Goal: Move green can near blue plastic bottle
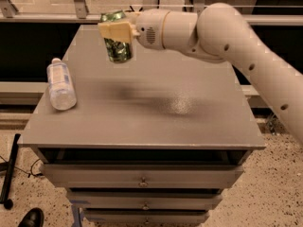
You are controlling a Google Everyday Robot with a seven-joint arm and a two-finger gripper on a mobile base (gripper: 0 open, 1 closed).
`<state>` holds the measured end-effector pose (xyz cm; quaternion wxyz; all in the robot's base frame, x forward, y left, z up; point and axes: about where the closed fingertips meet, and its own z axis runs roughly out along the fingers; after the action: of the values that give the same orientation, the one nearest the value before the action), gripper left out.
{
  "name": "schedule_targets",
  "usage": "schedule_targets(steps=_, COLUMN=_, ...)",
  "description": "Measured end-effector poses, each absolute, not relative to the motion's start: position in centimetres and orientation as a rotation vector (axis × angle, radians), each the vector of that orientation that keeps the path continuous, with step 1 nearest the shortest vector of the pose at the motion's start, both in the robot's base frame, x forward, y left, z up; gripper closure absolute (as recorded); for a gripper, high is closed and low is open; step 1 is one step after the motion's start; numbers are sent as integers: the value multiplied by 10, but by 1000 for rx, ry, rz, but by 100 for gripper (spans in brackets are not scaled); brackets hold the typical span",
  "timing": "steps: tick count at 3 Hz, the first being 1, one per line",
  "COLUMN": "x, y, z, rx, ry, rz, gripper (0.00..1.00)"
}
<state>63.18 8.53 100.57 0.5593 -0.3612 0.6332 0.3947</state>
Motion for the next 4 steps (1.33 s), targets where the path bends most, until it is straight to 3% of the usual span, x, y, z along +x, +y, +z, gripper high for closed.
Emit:
schedule_targets(steps=2, x=633, y=169, z=945, rx=-938, ry=1425, rz=863, gripper=100)
schedule_targets(steps=3, x=642, y=173, z=923, rx=-892, ry=1434, rz=821, gripper=100)
schedule_targets(steps=4, x=648, y=162, z=913, rx=-866, ry=1444, rz=800, gripper=83)
